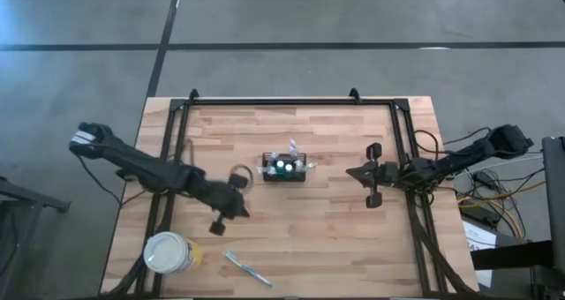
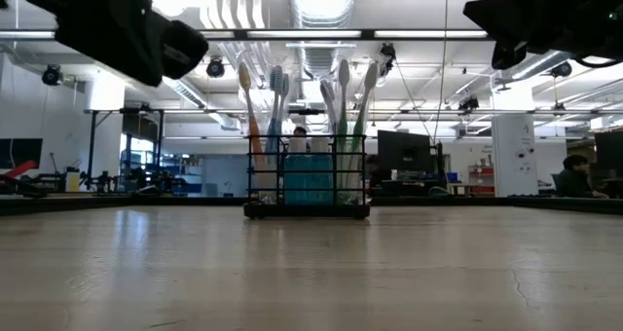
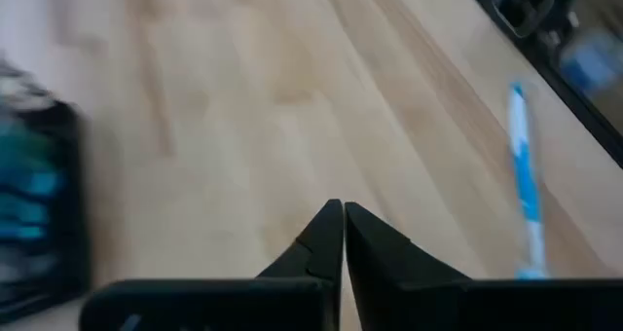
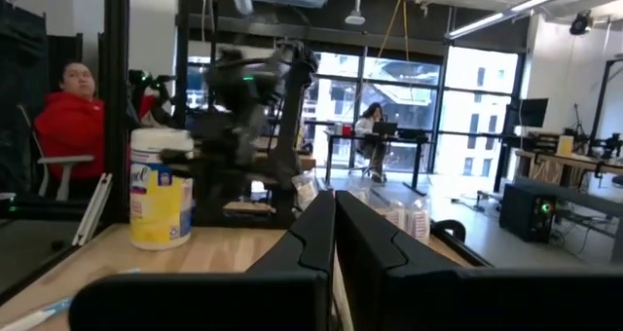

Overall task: Pick & Place toothbrushing station
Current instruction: Put the blue toothbrush into the black wire organizer

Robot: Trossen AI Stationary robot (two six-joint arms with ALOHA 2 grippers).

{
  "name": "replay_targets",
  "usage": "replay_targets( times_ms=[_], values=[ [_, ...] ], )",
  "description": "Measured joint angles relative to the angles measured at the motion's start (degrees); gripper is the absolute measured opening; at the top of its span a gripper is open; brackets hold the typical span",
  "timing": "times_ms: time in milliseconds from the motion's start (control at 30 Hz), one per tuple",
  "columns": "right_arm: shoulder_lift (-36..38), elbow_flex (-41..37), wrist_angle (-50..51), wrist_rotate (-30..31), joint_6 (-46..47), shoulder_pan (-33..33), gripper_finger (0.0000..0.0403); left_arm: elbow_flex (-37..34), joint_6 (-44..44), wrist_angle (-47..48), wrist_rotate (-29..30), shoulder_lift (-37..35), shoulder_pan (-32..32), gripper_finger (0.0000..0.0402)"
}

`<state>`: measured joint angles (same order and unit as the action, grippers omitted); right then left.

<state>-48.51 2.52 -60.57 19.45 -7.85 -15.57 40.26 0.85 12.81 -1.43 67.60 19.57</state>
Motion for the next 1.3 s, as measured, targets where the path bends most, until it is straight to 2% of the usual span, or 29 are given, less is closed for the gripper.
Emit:
replay_targets(
  times_ms=[167,300,500,633,767,967,1300],
  values=[
    [0.13,0.02,-0.19,0.02,0.08,0.04,0.0008,11.89,-3.31,12.07,0.92,10.89,6.28,0.0050],
    [0.13,0.02,-0.21,0.02,1.32,0.04,0.0008,18.46,-8.19,17.12,-0.85,16.71,9.88,0.0093],
    [0.13,0.02,-0.59,0.02,4.58,0.10,0.0008,19.62,-16.01,13.53,-6.44,20.08,12.87,0.0169],
    [0.13,0.04,-0.64,0.02,6.31,0.10,0.0008,17.93,-21.12,9.36,-5.91,21.07,14.66,0.0203],
    [0.13,0.04,0.54,0.02,8.55,0.10,0.0008,17.47,-23.43,8.97,-4.87,23.33,16.47,0.0207],
    [0.11,0.04,2.07,0.03,11.61,0.08,0.0008,17.67,-23.50,8.64,-4.69,27.88,18.70,0.0188],
    [-0.09,0.04,4.67,0.03,13.96,0.08,0.0008,17.85,-23.33,8.11,-2.95,34.12,18.74,0.0171]
  ],
)
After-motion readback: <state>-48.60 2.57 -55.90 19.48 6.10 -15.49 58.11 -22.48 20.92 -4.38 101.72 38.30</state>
